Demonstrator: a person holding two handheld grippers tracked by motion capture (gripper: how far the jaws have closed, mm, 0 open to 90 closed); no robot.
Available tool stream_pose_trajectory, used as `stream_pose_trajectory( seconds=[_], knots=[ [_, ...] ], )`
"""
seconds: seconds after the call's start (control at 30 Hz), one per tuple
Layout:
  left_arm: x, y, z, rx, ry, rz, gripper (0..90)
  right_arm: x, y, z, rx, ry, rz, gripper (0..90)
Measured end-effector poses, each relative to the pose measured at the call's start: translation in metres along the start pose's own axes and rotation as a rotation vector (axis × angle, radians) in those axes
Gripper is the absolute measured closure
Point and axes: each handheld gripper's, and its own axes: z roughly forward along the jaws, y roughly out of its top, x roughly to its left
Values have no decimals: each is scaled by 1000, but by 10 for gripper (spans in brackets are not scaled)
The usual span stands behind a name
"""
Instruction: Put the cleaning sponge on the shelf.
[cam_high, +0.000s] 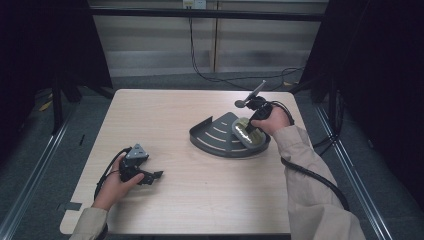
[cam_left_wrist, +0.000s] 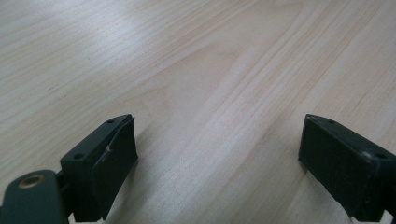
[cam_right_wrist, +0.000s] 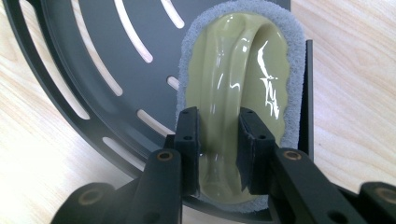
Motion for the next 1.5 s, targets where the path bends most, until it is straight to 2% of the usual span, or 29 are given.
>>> stream_pose_trajectory(
  seconds=[0.33,1.27,1.4,1.5],
  knots=[
    [0,0,0,1,1,2,108,-4,-3,7,1,0,-9,719],
    [0,0,0,-4,1,-4,108,-7,-8,11,7,-13,-11,709],
    [0,0,0,-4,1,-3,108,-8,-9,11,7,-29,-22,699],
    [0,0,0,-4,1,-3,108,-8,-10,11,5,-30,-11,699]
  ],
)
